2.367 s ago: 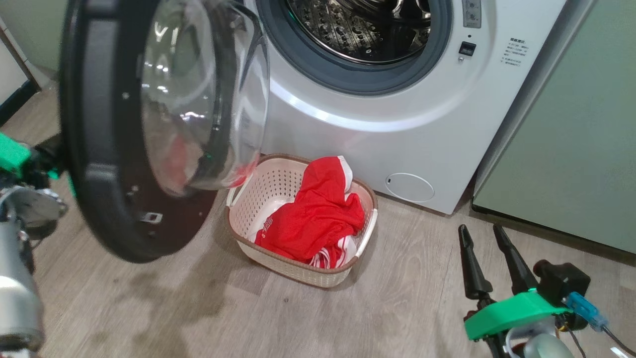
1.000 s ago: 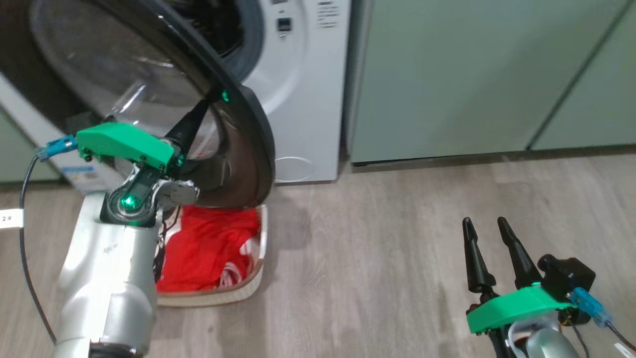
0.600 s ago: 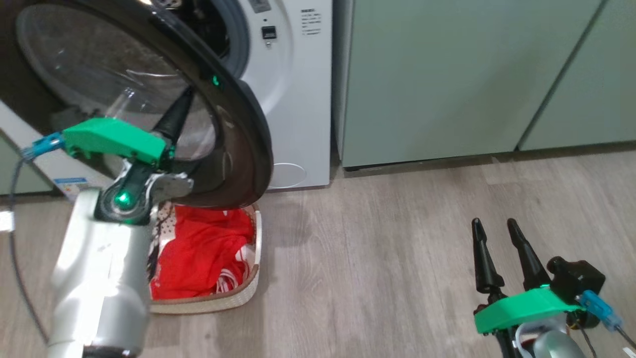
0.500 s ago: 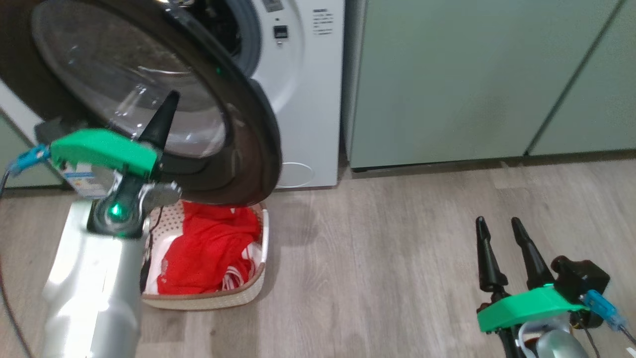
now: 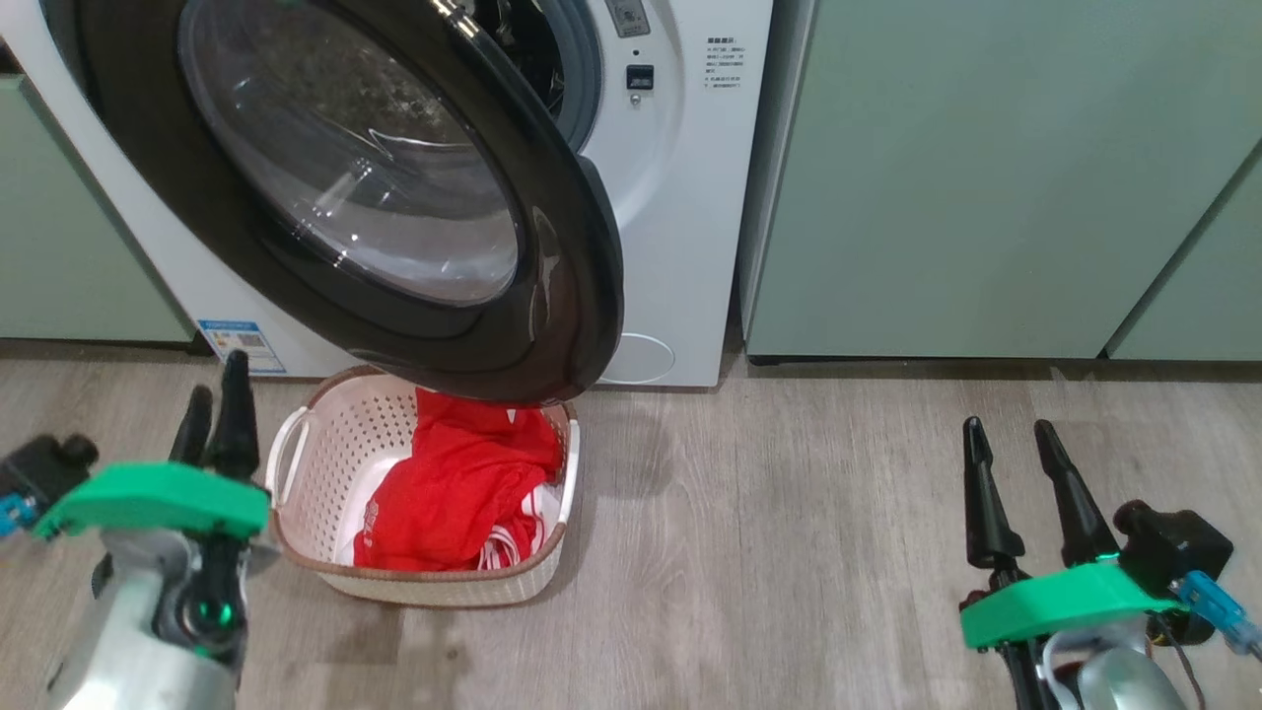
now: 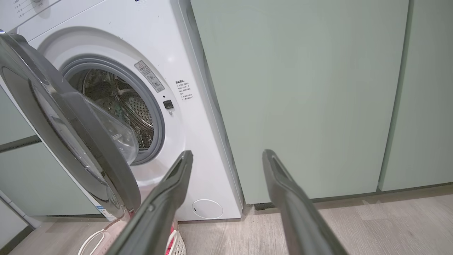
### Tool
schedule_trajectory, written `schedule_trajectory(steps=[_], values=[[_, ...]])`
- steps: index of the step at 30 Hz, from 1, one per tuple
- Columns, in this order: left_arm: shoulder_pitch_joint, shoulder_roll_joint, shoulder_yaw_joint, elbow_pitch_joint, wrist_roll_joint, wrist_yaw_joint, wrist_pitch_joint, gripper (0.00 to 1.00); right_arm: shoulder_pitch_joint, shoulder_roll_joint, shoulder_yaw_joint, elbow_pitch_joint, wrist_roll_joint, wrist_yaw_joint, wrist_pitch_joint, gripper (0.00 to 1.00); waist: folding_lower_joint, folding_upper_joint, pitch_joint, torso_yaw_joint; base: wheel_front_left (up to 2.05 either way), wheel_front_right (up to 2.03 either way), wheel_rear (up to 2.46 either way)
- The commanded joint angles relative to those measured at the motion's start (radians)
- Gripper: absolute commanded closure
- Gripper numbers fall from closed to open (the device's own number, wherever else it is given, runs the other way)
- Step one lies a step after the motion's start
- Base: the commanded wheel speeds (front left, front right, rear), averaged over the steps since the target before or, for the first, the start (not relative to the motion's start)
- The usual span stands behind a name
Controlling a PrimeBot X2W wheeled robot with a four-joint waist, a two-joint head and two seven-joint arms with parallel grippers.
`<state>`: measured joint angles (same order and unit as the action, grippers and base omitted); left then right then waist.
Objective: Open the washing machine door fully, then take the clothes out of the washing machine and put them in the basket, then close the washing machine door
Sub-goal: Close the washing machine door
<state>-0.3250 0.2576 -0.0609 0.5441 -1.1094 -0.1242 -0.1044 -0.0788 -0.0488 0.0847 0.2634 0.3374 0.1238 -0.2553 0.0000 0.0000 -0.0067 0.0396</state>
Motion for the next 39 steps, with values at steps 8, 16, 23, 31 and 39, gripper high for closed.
schedule_trajectory(steps=[8,16,23,31,39], values=[[0.025,0.095,-0.053,-0.017,0.203,-0.006,-0.155,0.0,-0.022,-0.001,0.01,-0.046,0.007,0.007,-0.006,0.0,0.0,0.0,-0.01,-0.014,0.0,0.0,0.0],[0.117,-0.009,0.148,-0.141,0.602,0.005,-0.157,0.0,0.001,-0.001,-0.003,-0.057,0.016,0.007,-0.006,0.0,0.0,0.0,-0.001,-0.036,0.0,0.0,0.0],[0.15,-0.096,0.257,-0.159,0.728,-0.002,-0.157,0.0,0.013,-0.001,0.006,-0.052,0.006,0.007,-0.006,0.0,0.0,0.0,-0.003,-0.049,0.0,0.0,0.0],[0.152,-0.115,0.276,-0.158,0.768,-0.006,-0.157,0.0,0.015,-0.001,0.01,-0.047,0.0,0.007,-0.006,0.0,0.0,0.0,-0.007,-0.05,0.0,0.0,0.0],[0.152,-0.107,0.26,-0.156,0.759,-0.006,-0.157,0.0,0.014,-0.001,0.014,-0.043,0.002,0.007,-0.006,0.0,0.0,0.0,-0.008,-0.044,0.0,0.0,0.0]])
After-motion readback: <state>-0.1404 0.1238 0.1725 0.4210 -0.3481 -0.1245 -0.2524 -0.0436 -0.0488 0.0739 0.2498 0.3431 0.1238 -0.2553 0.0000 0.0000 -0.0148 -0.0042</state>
